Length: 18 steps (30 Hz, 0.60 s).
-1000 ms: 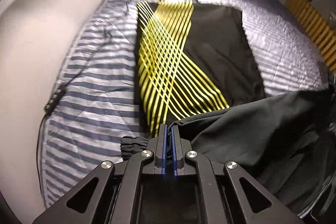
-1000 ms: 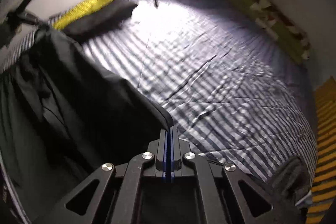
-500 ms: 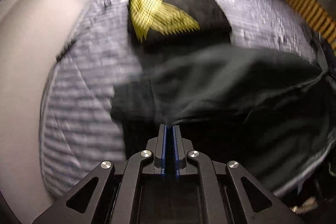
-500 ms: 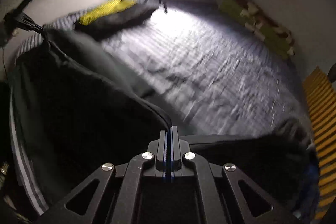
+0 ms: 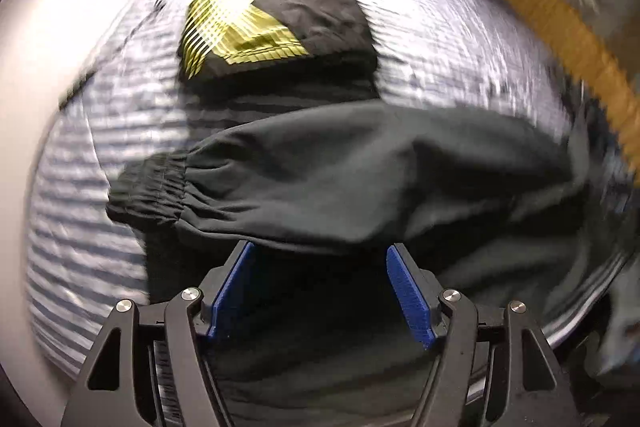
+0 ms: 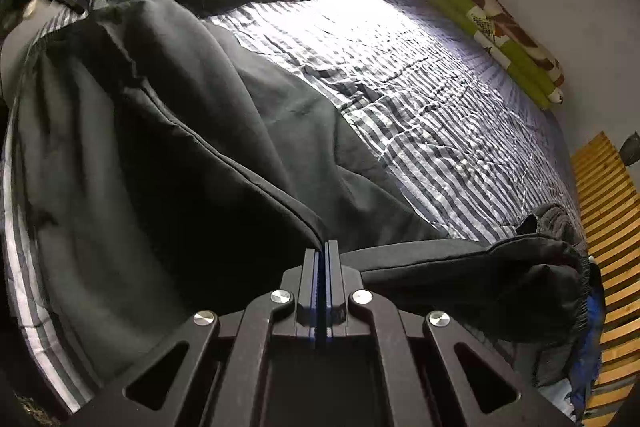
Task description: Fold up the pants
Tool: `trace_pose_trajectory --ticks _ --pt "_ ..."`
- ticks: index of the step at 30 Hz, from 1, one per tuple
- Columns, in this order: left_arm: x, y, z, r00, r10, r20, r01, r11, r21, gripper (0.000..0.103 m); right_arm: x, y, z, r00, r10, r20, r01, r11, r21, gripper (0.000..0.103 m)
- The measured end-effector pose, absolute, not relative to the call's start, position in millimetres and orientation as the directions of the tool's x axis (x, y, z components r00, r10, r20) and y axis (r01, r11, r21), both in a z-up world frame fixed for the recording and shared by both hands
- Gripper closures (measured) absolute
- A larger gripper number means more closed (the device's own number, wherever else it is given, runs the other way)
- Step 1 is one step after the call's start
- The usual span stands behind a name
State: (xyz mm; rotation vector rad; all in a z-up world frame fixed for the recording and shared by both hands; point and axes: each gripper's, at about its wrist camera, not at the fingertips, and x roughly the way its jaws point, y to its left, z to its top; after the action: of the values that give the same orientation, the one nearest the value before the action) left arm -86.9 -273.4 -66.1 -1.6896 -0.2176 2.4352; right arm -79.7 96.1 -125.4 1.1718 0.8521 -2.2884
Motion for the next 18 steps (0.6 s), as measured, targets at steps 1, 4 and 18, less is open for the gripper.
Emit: trace_pose_trajectory --ticks 1,4,18 --pt "-89 -281 -66 -0.344 0.244 -0.907 -0.009 -0.966 -0.257 0.032 -78 96 -127 -0.554 -0.09 -0.827 0.615 -0.715 -0.333 0.101" --pt "-96 -304 -69 -0.362 0.277 -0.89 0.125 -0.932 -0.341 0.032 -78 95 -126 -0.563 -0.097 -0.821 0.614 -0.714 -0.337 0.101" --pt "-76 -319 -50 -0.431 0.192 -0.882 0.225 -0.923 -0.311 0.101 -56 108 -98 -0.615 -0.136 -0.777 0.595 -0.727 -0.344 0.101"
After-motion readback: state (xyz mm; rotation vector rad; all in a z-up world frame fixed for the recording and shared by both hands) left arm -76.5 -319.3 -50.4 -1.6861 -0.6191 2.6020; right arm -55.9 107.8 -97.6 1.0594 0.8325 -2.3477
